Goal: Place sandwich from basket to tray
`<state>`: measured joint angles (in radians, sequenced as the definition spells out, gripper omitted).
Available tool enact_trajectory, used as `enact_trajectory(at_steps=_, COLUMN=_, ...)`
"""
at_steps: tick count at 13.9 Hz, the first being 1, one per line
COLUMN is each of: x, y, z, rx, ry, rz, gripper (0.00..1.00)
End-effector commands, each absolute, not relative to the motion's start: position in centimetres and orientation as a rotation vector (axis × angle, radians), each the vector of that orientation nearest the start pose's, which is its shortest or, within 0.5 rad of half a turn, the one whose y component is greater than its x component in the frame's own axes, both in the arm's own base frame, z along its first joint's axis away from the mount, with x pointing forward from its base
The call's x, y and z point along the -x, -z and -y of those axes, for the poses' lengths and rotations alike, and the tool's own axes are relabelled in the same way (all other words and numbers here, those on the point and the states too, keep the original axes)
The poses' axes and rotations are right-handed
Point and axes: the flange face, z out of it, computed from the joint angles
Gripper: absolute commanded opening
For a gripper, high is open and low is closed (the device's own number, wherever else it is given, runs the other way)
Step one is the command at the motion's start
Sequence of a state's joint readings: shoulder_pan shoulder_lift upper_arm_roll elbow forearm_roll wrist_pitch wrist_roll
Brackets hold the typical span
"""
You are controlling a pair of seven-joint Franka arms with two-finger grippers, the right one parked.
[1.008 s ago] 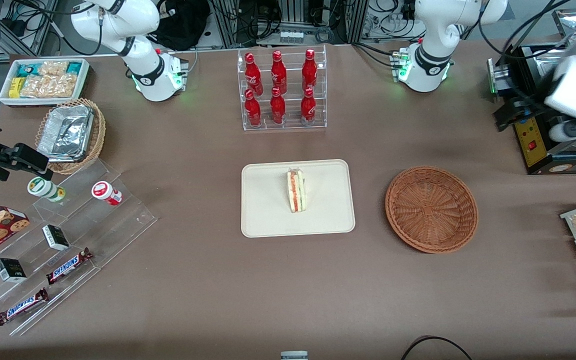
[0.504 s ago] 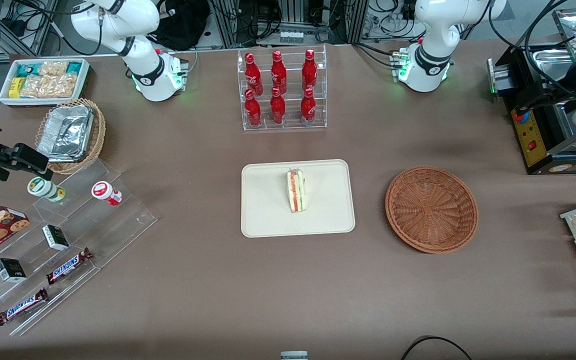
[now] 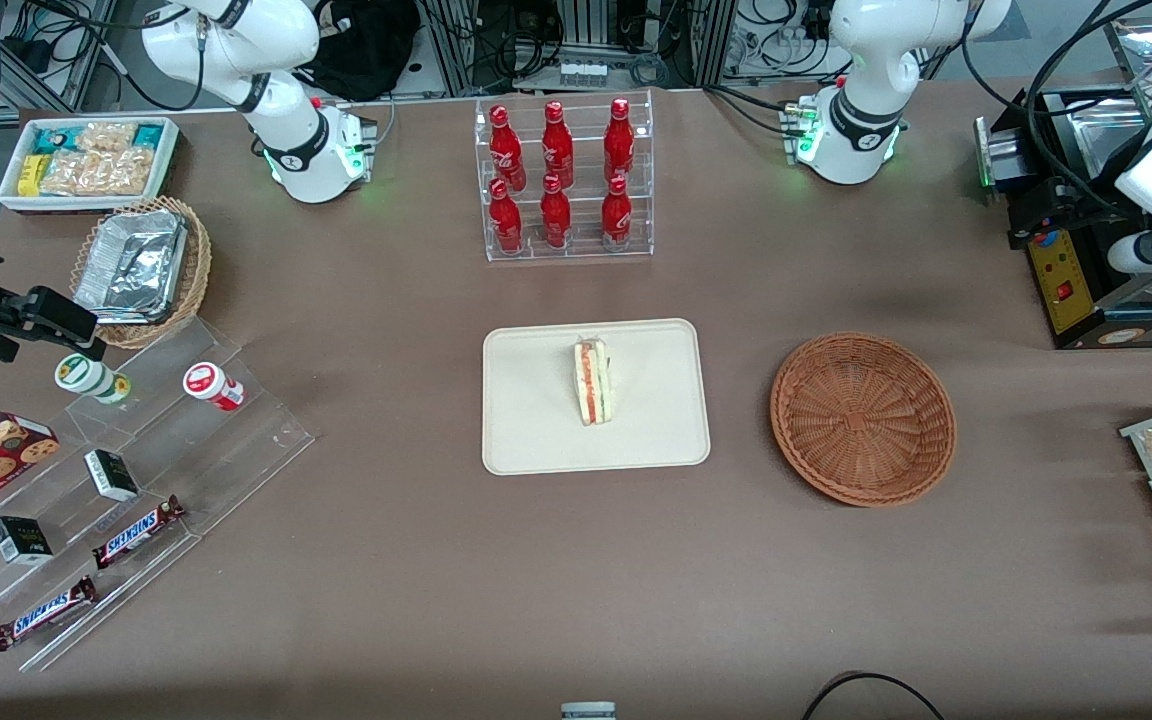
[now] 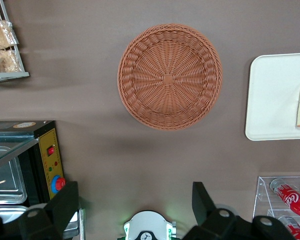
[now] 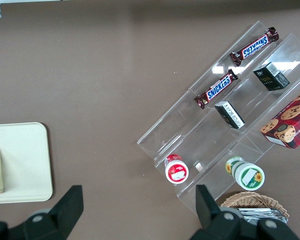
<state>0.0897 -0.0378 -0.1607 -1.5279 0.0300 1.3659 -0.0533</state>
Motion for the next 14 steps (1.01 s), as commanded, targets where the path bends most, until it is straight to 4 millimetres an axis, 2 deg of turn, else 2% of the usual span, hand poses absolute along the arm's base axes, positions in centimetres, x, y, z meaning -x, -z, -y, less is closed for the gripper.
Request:
enact_trajectory(at_steps=1, x=-52.2, y=-65.8, z=4.4, rx=3.098, ry=-0.156, rz=-0.026, gripper=1.0)
enact_trajectory(at_steps=9, x=-52.1, y=-67.1, z=4.6, rx=3.106, ry=-0.115, rz=0.035, gripper=1.0)
enact_trajectory(at_steps=14, x=-52.1, y=-67.2, z=4.6, rx=3.117, ry=-0.11, rz=0.032, gripper=1.0)
